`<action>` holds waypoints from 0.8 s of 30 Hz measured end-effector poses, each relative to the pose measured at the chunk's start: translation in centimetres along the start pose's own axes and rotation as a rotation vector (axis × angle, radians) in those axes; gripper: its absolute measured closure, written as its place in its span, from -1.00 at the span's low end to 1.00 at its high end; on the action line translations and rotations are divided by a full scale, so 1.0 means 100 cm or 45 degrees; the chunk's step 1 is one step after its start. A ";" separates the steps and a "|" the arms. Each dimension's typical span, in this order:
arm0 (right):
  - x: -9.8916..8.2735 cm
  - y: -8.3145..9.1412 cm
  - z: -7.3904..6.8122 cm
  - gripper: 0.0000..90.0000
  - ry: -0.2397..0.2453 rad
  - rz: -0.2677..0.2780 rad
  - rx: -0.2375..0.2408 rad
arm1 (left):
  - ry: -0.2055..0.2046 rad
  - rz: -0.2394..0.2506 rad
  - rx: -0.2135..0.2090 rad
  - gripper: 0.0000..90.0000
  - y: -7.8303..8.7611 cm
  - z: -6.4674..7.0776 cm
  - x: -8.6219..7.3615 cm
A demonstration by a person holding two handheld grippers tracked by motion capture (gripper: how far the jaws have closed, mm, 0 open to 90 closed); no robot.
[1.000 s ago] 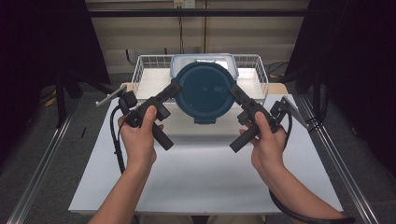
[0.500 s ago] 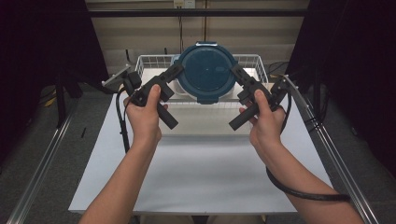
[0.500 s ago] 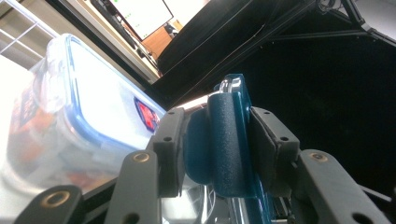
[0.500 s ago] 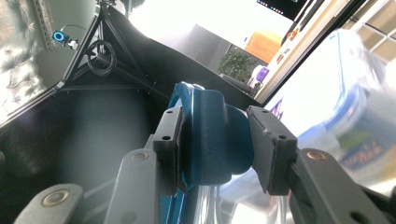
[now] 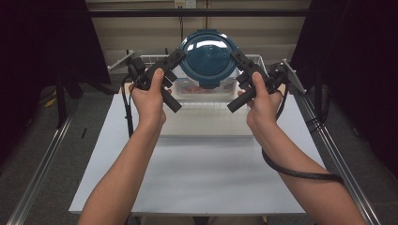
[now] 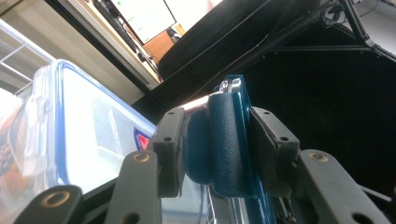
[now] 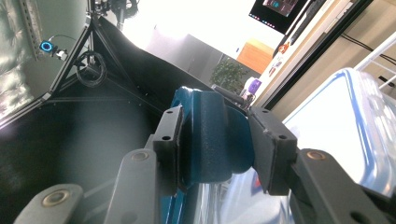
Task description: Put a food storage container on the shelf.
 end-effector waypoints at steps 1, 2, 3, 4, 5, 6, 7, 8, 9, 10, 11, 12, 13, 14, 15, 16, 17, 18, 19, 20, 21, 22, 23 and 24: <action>0.002 -0.002 0.001 0.29 0.003 0.011 -0.006 | -0.008 -0.004 0.001 0.29 -0.001 0.000 0.001; 0.004 -0.003 0.001 0.29 0.006 0.017 -0.004 | 0.001 0.000 0.002 0.29 -0.003 0.000 0.003; 0.005 -0.005 0.001 0.29 -0.002 0.017 -0.005 | -0.004 -0.007 0.005 0.29 -0.004 -0.001 0.004; 0.007 -0.006 0.001 0.29 -0.007 0.018 -0.005 | 0.006 0.003 0.003 0.29 -0.005 -0.001 0.006; 0.008 -0.008 0.001 0.29 -0.004 0.023 -0.009 | -0.004 -0.006 0.007 0.29 -0.007 -0.002 0.007; 0.010 -0.009 0.002 0.29 -0.006 0.021 -0.011 | 0.013 0.002 0.007 0.29 -0.009 -0.002 0.009; 0.012 -0.011 0.002 0.29 -0.006 0.025 -0.015 | 0.007 0.005 0.012 0.29 -0.010 -0.003 0.011; 0.013 -0.013 0.003 0.29 -0.014 0.020 -0.015 | 0.010 0.003 0.017 0.29 -0.011 -0.004 0.012; 0.014 -0.014 0.004 0.29 -0.012 0.022 -0.021 | 0.029 0.011 0.019 0.29 -0.013 -0.006 0.014; 0.015 -0.016 0.005 0.29 -0.022 0.024 -0.028 | 0.029 0.014 0.020 0.29 -0.014 -0.008 0.015; 0.015 -0.018 0.007 0.29 -0.022 0.027 -0.033 | 0.024 0.010 0.027 0.29 -0.015 -0.011 0.016; 0.015 -0.020 0.009 0.29 -0.034 0.024 -0.039 | 0.032 0.012 0.024 0.29 -0.016 -0.011 0.017; 0.016 -0.021 0.010 0.29 -0.038 0.030 -0.041 | 0.034 0.020 0.028 0.29 -0.017 -0.012 0.018; 0.017 -0.022 0.010 0.29 -0.038 0.034 -0.042 | 0.043 0.027 0.027 0.29 -0.018 -0.011 0.020; 0.018 -0.024 0.010 0.29 -0.042 0.037 -0.042 | 0.041 0.029 0.034 0.29 -0.019 -0.012 0.021; 0.019 -0.026 0.011 0.29 -0.037 0.035 -0.046 | 0.038 0.016 0.037 0.29 -0.020 -0.013 0.022; 0.020 -0.027 0.011 0.29 -0.042 0.033 -0.048 | 0.046 0.023 0.040 0.29 -0.021 -0.014 0.023; 0.021 -0.029 0.012 0.29 -0.041 0.035 -0.056 | 0.048 0.018 0.047 0.29 -0.022 -0.016 0.024; 0.022 -0.030 0.013 0.29 -0.049 0.033 -0.056 | 0.050 0.032 0.045 0.29 -0.024 -0.016 0.026; 0.023 -0.032 0.014 0.29 -0.052 0.034 -0.059 | 0.060 0.025 0.046 0.29 -0.024 -0.017 0.026; 0.024 -0.033 0.015 0.29 -0.059 0.033 -0.059 | 0.058 0.012 0.051 0.29 -0.025 -0.019 0.026; 0.024 -0.034 0.016 0.29 -0.061 0.034 -0.065 | 0.077 0.047 0.047 0.29 -0.027 -0.019 0.029; 0.025 -0.035 0.017 0.29 -0.061 0.034 -0.067 | 0.061 0.029 0.051 0.29 -0.026 -0.020 0.028; 0.026 -0.036 0.017 0.29 -0.066 0.034 -0.070 | 0.064 0.020 0.054 0.29 -0.027 -0.020 0.028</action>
Point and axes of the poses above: each handheld gripper's, and its own axes: y roughly backward along the jaws, x roughly out of its top, z roughly to its right, the point moved 10 cm from there along -y, roughly forward along the jaws, and after that the axes turned 15 degrees about -z, right-handed, at the moved point
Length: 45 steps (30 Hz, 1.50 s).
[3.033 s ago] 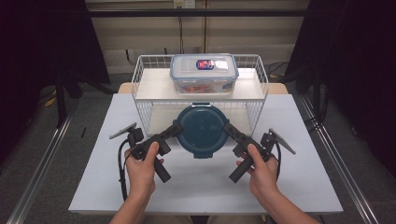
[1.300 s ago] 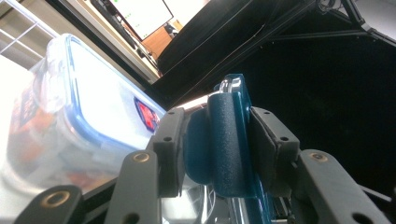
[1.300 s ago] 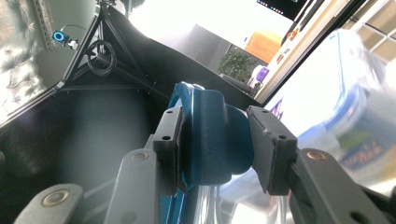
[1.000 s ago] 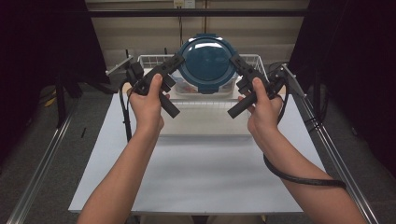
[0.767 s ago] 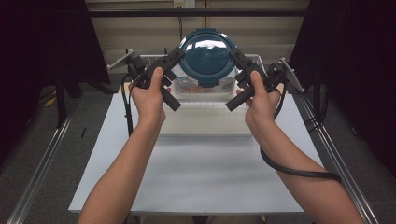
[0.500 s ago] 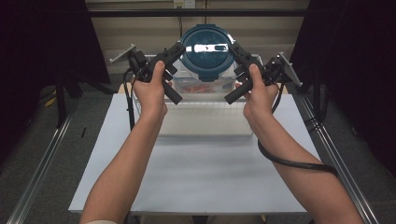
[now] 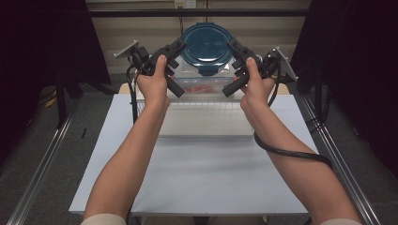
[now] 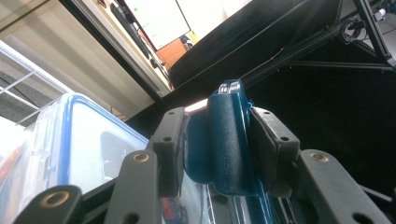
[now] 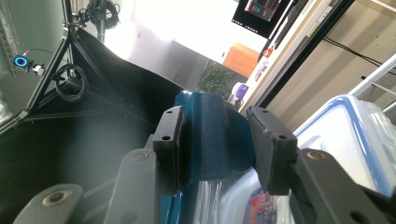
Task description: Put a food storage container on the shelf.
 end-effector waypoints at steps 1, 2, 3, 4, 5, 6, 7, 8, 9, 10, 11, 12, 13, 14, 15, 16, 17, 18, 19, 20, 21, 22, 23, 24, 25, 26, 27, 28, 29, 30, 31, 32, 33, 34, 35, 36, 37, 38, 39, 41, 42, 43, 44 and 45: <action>0.001 -0.001 0.000 0.29 -0.002 0.002 -0.002 | 0.008 0.001 0.004 0.29 -0.001 -0.001 0.001; 0.001 -0.002 0.001 0.29 -0.004 -0.003 -0.009 | 0.017 0.008 0.003 0.28 -0.002 -0.001 0.003; 0.002 -0.003 0.001 0.29 -0.007 -0.003 -0.012 | 0.017 0.015 0.013 0.28 -0.003 -0.002 0.004; 0.002 -0.004 0.002 0.29 -0.014 -0.004 -0.017 | 0.017 0.006 0.014 0.28 -0.004 -0.002 0.004; 0.003 -0.005 0.002 0.29 -0.025 -0.006 -0.024 | 0.022 0.007 0.021 0.28 -0.005 -0.003 0.006; 0.004 -0.006 0.003 0.29 -0.026 -0.010 -0.024 | 0.023 0.007 0.019 0.28 -0.005 -0.003 0.006; 0.004 -0.007 0.003 0.29 -0.029 -0.009 -0.028 | 0.035 0.018 0.020 0.28 -0.007 -0.003 0.008; 0.005 -0.008 0.004 0.29 -0.026 -0.010 -0.038 | 0.032 0.002 0.024 0.28 -0.007 -0.004 0.007; 0.006 -0.009 0.004 0.29 -0.029 -0.010 -0.044 | 0.034 -0.005 0.029 0.28 -0.007 -0.005 0.007; 0.006 -0.009 0.005 0.29 -0.033 -0.010 -0.046 | 0.036 -0.002 0.029 0.28 -0.008 -0.005 0.007; 0.007 -0.010 0.005 0.29 -0.036 -0.012 -0.049 | 0.041 0.002 0.030 0.27 -0.008 -0.006 0.007; 0.007 -0.010 0.005 0.29 -0.040 -0.015 -0.057 | 0.047 0.004 0.030 0.27 -0.008 -0.006 0.008; 0.007 -0.011 0.005 0.28 -0.045 -0.017 -0.058 | 0.050 0.005 0.042 0.27 -0.009 -0.007 0.008; 0.007 -0.011 0.006 0.28 -0.049 -0.018 -0.065 | 0.055 0.029 0.032 0.26 -0.010 -0.007 0.009; 0.007 -0.012 0.007 0.27 -0.056 -0.019 -0.069 | 0.065 0.029 0.037 0.26 -0.011 -0.008 0.009; 0.008 -0.013 0.007 0.26 -0.055 -0.014 -0.071 | 0.067 0.026 0.039 0.25 -0.011 -0.008 0.009; 0.007 -0.013 0.008 0.26 -0.061 -0.015 -0.076 | 0.068 0.020 0.042 0.25 -0.011 -0.009 0.008; 0.007 -0.013 0.008 0.24 -0.066 -0.018 -0.076 | 0.085 0.038 0.038 0.24 -0.012 -0.009 0.009; 0.007 -0.013 0.008 0.23 -0.068 -0.020 -0.073 | 0.079 0.036 0.048 0.24 -0.012 -0.011 0.009; 0.007 -0.014 0.010 0.20 -0.066 -0.020 -0.078 | 0.081 0.041 0.051 0.22 -0.013 -0.012 0.009; 0.007 -0.015 0.011 0.17 -0.062 -0.023 -0.090 | 0.078 0.024 0.062 0.21 -0.013 -0.012 0.007; 0.005 -0.016 0.012 0.12 -0.041 -0.031 -0.113 | 0.049 0.007 0.080 0.15 -0.014 -0.013 0.006; 0.005 -0.016 0.012 0.09 -0.041 -0.032 -0.106 | 0.032 0.017 0.083 0.11 -0.014 -0.012 0.006; 0.005 -0.016 0.012 0.09 -0.042 -0.035 -0.103 | 0.028 0.006 0.082 0.10 -0.013 -0.012 0.004; 0.005 -0.016 0.012 0.09 -0.033 -0.036 -0.104 | 0.030 0.004 0.080 0.10 -0.013 -0.012 0.004; 0.004 -0.015 0.012 0.05 -0.020 -0.041 -0.108 | 0.035 -0.007 0.075 0.10 -0.012 -0.011 0.003; 0.005 -0.014 0.011 0.00 -0.018 -0.035 -0.100 | 0.029 -0.003 0.078 0.08 -0.012 -0.011 0.002; 0.004 -0.013 0.011 -0.05 -0.001 -0.038 -0.096 | 0.021 0.001 0.072 0.02 -0.011 -0.010 0.002; 0.005 -0.011 0.010 -0.08 0.021 -0.024 -0.094 | -0.002 0.004 0.065 -0.05 -0.008 -0.009 0.000; 0.006 -0.008 0.007 -0.14 0.049 -0.003 -0.089 | -0.015 0.016 0.062 -0.13 -0.007 -0.007 0.000; 0.006 -0.006 0.006 -0.17 0.065 0.001 -0.087 | -0.037 0.004 0.066 -0.17 -0.005 -0.006 -0.003; 0.005 -0.003 0.004 -0.19 0.063 -0.003 -0.068 | -0.038 0.026 0.055 -0.24 -0.002 -0.003 -0.004; 0.003 0.000 0.003 -0.20 0.066 -0.006 -0.053 | -0.051 0.024 0.057 -0.27 0.000 -0.002 -0.006; 0.002 0.002 0.003 -0.20 0.063 -0.006 -0.044 | -0.072 0.035 0.064 -0.28 0.002 -0.002 -0.007; 0.001 0.005 0.002 -0.20 0.066 -0.010 -0.035 | -0.068 0.035 0.058 -0.30 0.005 -0.001 -0.009; -0.001 0.008 0.001 -0.21 0.068 -0.011 -0.020 | -0.074 0.034 0.050 -0.31 0.007 -0.001 -0.010; -0.001 0.010 0.000 -0.22 0.069 -0.007 -0.009 | -0.074 0.034 0.049 -0.33 0.011 -0.001 -0.013; -0.002 0.013 -0.002 -0.23 0.081 -0.002 0.013 | -0.083 0.036 0.048 -0.34 0.013 -0.001 -0.014; -0.003 0.015 -0.003 -0.24 0.082 -0.002 0.014 | -0.091 0.034 0.045 -0.35 0.016 -0.001 -0.017; -0.007 0.019 -0.003 -0.25 0.094 -0.011 0.025 | -0.088 0.045 0.038 -0.39 0.020 -0.003 -0.022; -0.009 0.022 -0.003 -0.25 0.093 -0.020 0.035 | -0.090 0.032 0.039 -0.40 0.022 -0.005 -0.024; -0.011 0.023 -0.002 -0.26 0.095 -0.026 0.036 | -0.093 0.027 0.042 -0.41 0.024 -0.007 -0.028; -0.014 0.026 -0.001 -0.26 0.099 -0.028 0.039 | -0.079 0.033 0.022 -0.42 0.025 -0.006 -0.031; -0.017 0.029 -0.001 -0.26 0.101 -0.034 0.043 | -0.088 0.027 0.021 -0.44 0.028 -0.006 -0.035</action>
Point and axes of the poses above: each handheld gripper's, and its own axes: y roughly backward along the jaws, x roughly out of its top, z roughly to its right, the point moved 10 cm from there along -y, roughly forward along the jaws, and after that the axes turned 15 degrees about -z, right-handed, at the moved point
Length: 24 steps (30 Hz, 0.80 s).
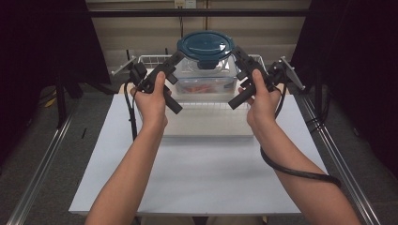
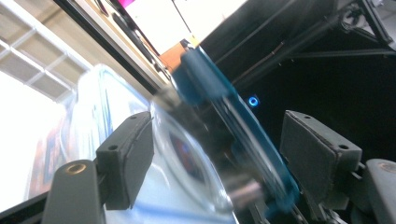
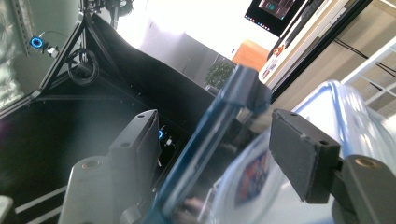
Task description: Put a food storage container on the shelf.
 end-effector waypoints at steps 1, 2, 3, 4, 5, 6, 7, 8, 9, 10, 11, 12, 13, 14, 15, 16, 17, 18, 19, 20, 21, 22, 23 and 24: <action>-0.003 0.003 0.001 -0.27 0.002 -0.003 0.005 | -0.006 -0.002 0.000 -0.45 0.001 0.000 -0.002; -0.005 0.005 0.002 -0.27 0.003 -0.012 0.002 | -0.012 -0.005 -0.002 -0.46 0.003 -0.001 -0.004; -0.007 0.007 0.002 -0.27 -0.002 -0.015 0.009 | -0.012 -0.005 -0.007 -0.46 0.004 -0.001 -0.006; -0.008 0.009 0.003 -0.28 -0.008 -0.017 0.014 | -0.009 -0.012 -0.026 -0.45 0.007 -0.001 -0.010; -0.012 0.013 0.005 -0.28 -0.019 -0.024 0.022 | -0.006 -0.002 -0.036 -0.44 0.008 0.000 -0.011; -0.013 0.015 0.005 -0.29 -0.016 -0.027 0.024 | -0.004 -0.004 -0.047 -0.45 0.010 0.000 -0.013; -0.015 0.018 0.007 -0.29 -0.018 -0.026 0.026 | -0.001 -0.016 -0.050 -0.47 0.011 0.001 -0.015; -0.016 0.020 0.007 -0.29 -0.022 -0.024 0.038 | -0.005 -0.015 -0.056 -0.48 0.012 0.001 -0.018; -0.019 0.022 0.008 -0.30 -0.026 -0.030 0.045 | -0.012 -0.023 -0.054 -0.49 0.013 0.000 -0.020; -0.021 0.024 0.010 -0.30 -0.018 -0.032 0.044 | 0.002 -0.040 -0.068 -0.50 0.013 -0.001 -0.024; -0.024 0.026 0.011 -0.30 -0.032 -0.040 0.059 | -0.001 -0.034 -0.063 -0.51 0.014 -0.002 -0.026; -0.025 0.028 0.012 -0.30 -0.040 -0.043 0.066 | -0.023 -0.055 -0.056 -0.52 0.015 -0.005 -0.030; -0.028 0.030 0.014 -0.30 -0.038 -0.047 0.065 | -0.013 -0.051 -0.063 -0.53 0.016 -0.005 -0.032; -0.030 0.032 0.015 -0.30 -0.034 -0.045 0.065 | -0.005 -0.053 -0.071 -0.53 0.017 -0.007 -0.035; -0.033 0.034 0.016 -0.31 -0.037 -0.055 0.067 | -0.017 -0.060 -0.071 -0.54 0.018 -0.009 -0.038; -0.035 0.035 0.017 -0.31 -0.029 -0.060 0.070 | -0.005 -0.058 -0.077 -0.55 0.019 -0.009 -0.041; -0.038 0.037 0.017 -0.31 -0.039 -0.063 0.084 | -0.010 -0.065 -0.073 -0.57 0.021 -0.011 -0.043; -0.040 0.038 0.018 -0.31 -0.039 -0.077 0.080 | -0.017 -0.062 -0.076 -0.58 0.022 -0.012 -0.046; -0.043 0.040 0.018 -0.32 -0.044 -0.076 0.094 | -0.026 -0.072 -0.078 -0.58 0.023 -0.014 -0.049; -0.044 0.041 0.019 -0.32 -0.023 -0.075 0.093 | -0.015 -0.068 -0.083 -0.60 0.024 -0.016 -0.052; -0.047 0.042 0.021 -0.33 -0.011 -0.093 0.088 | -0.018 -0.079 -0.081 -0.60 0.025 -0.019 -0.054; -0.048 0.043 0.021 -0.33 -0.016 -0.089 0.092 | -0.025 -0.085 -0.069 -0.61 0.026 -0.023 -0.058; -0.051 0.044 0.024 -0.34 -0.011 -0.094 0.093 | -0.030 -0.088 -0.067 -0.62 0.028 -0.026 -0.060; -0.053 0.046 0.026 -0.34 -0.011 -0.103 0.088 | -0.017 -0.094 -0.074 -0.62 0.029 -0.027 -0.064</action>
Point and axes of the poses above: each handheld gripper's, and its own axes: y roughly backward along the jaws, x roughly out of its top, z roughly to its right, the point moved 10 cm from there along -y, roughly forward along the jaws, and after that the axes turned 15 degrees about -z, right-handed, at the moved point
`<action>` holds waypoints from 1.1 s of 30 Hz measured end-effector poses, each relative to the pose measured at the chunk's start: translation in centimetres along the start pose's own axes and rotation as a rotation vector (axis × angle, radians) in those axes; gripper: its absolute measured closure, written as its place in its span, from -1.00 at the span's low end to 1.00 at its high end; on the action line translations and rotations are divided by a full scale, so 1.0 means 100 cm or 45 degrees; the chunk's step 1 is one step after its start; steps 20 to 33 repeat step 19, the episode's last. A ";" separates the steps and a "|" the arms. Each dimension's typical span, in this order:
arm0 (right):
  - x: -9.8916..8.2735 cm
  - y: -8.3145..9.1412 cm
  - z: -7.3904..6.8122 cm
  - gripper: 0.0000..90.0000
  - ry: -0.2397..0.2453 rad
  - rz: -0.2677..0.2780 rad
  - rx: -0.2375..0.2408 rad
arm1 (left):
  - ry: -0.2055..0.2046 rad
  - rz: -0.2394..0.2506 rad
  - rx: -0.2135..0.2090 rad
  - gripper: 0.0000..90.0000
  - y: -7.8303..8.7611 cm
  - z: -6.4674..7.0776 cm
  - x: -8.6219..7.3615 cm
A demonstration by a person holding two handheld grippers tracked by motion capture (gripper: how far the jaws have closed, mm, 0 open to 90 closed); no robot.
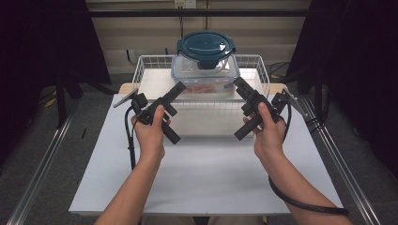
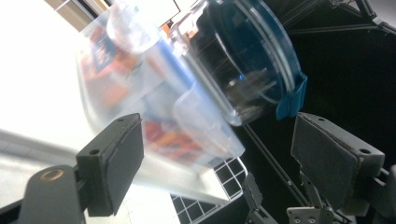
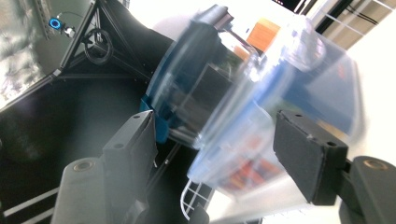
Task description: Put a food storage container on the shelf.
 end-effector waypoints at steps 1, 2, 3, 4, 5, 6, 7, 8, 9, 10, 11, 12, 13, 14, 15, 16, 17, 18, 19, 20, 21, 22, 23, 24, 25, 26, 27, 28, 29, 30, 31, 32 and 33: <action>-0.002 0.001 0.002 -0.34 -0.009 0.001 0.001 | -0.001 -0.010 0.000 -0.63 0.001 -0.002 -0.004; -0.005 0.002 0.004 -0.35 -0.015 -0.004 0.006 | -0.008 -0.011 0.006 -0.63 0.002 -0.004 -0.007; -0.009 0.004 0.008 -0.35 -0.006 -0.018 -0.001 | -0.023 -0.021 0.013 -0.63 0.002 -0.006 -0.010; -0.010 0.004 0.010 -0.35 -0.003 -0.015 -0.001 | -0.011 -0.022 0.009 -0.64 0.004 -0.008 -0.013; -0.014 0.005 0.013 -0.36 -0.005 -0.029 -0.007 | -0.011 -0.013 0.014 -0.64 0.004 -0.009 -0.015; -0.016 0.006 0.014 -0.36 -0.013 -0.027 -0.007 | -0.005 -0.031 0.009 -0.64 0.005 -0.012 -0.019; -0.019 0.007 0.018 -0.36 0.004 -0.032 -0.008 | -0.012 -0.041 0.014 -0.65 0.006 -0.014 -0.022; -0.022 0.008 0.020 -0.36 0.001 -0.043 -0.010 | -0.005 -0.046 0.016 -0.65 0.006 -0.017 -0.026; -0.025 0.009 0.023 -0.37 -0.002 -0.047 -0.012 | 0.000 -0.060 0.023 -0.65 0.007 -0.021 -0.031; -0.027 0.010 0.026 -0.38 -0.005 -0.049 -0.010 | 0.004 -0.066 0.024 -0.66 0.008 -0.023 -0.034; -0.030 0.011 0.029 -0.39 0.002 -0.056 -0.013 | 0.013 -0.057 0.022 -0.66 0.008 -0.025 -0.035; -0.032 0.012 0.031 -0.40 0.010 -0.064 -0.015 | -0.005 -0.074 0.032 -0.66 0.009 -0.028 -0.038; -0.034 0.013 0.034 -0.41 0.018 -0.068 -0.019 | 0.003 -0.069 0.032 -0.67 0.009 -0.029 -0.039; -0.036 0.014 0.036 -0.41 0.012 -0.071 -0.026 | 0.002 -0.071 0.031 -0.68 0.011 -0.032 -0.042; -0.039 0.015 0.040 -0.42 0.006 -0.078 -0.025 | 0.013 -0.067 0.031 -0.68 0.011 -0.033 -0.043; -0.040 0.016 0.042 -0.42 0.000 -0.084 -0.025 | 0.005 -0.072 0.039 -0.68 0.012 -0.035 -0.044; -0.042 0.017 0.045 -0.42 -0.003 -0.084 -0.029 | -0.006 -0.080 0.045 -0.69 0.013 -0.038 -0.045; -0.043 0.018 0.048 -0.42 0.002 -0.087 -0.037 | -0.005 -0.073 0.048 -0.69 0.014 -0.040 -0.046; -0.044 0.019 0.051 -0.42 0.002 -0.091 -0.040 | -0.016 -0.077 0.056 -0.69 0.015 -0.042 -0.047; -0.044 0.019 0.051 -0.42 0.002 -0.091 -0.040 | -0.016 -0.077 0.056 -0.69 0.015 -0.042 -0.047; -0.044 0.019 0.051 -0.42 0.002 -0.091 -0.040 | -0.016 -0.077 0.056 -0.69 0.015 -0.042 -0.047; -0.044 0.019 0.051 -0.42 0.002 -0.091 -0.040 | -0.016 -0.077 0.056 -0.69 0.015 -0.042 -0.047; -0.044 0.019 0.051 -0.42 0.002 -0.091 -0.040 | -0.016 -0.077 0.056 -0.69 0.015 -0.042 -0.047; -0.044 0.019 0.051 -0.42 0.002 -0.091 -0.040 | -0.016 -0.077 0.056 -0.69 0.015 -0.042 -0.047; -0.044 0.019 0.051 -0.42 0.002 -0.091 -0.040 | -0.016 -0.077 0.056 -0.69 0.015 -0.042 -0.047; -0.044 0.019 0.051 -0.42 0.002 -0.091 -0.040 | -0.016 -0.077 0.056 -0.69 0.015 -0.042 -0.047; -0.044 0.019 0.051 -0.42 0.002 -0.091 -0.040 | -0.016 -0.077 0.056 -0.69 0.015 -0.042 -0.047; -0.044 0.019 0.051 -0.42 0.002 -0.091 -0.040 | -0.016 -0.077 0.056 -0.69 0.015 -0.042 -0.047; -0.044 0.019 0.051 -0.42 0.002 -0.091 -0.040 | -0.016 -0.077 0.056 -0.69 0.015 -0.042 -0.047; -0.044 0.019 0.051 -0.42 0.002 -0.091 -0.040 | -0.016 -0.077 0.056 -0.69 0.015 -0.042 -0.047; -0.044 0.019 0.051 -0.42 0.002 -0.091 -0.040 | -0.016 -0.077 0.056 -0.69 0.015 -0.042 -0.047; -0.044 0.019 0.051 -0.42 0.002 -0.091 -0.040 | -0.016 -0.077 0.056 -0.69 0.015 -0.042 -0.047; -0.044 0.019 0.051 -0.42 0.002 -0.091 -0.040 | -0.016 -0.077 0.056 -0.69 0.015 -0.042 -0.047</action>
Point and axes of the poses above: each handheld gripper's, and its own axes: y roughly backward along the jaws, x roughly out of its top, z roughly to its right, the point moved 10 cm from there along -y, roughly forward along the jaws, and after that the axes turned 15 degrees about -z, right-handed, at the moved point
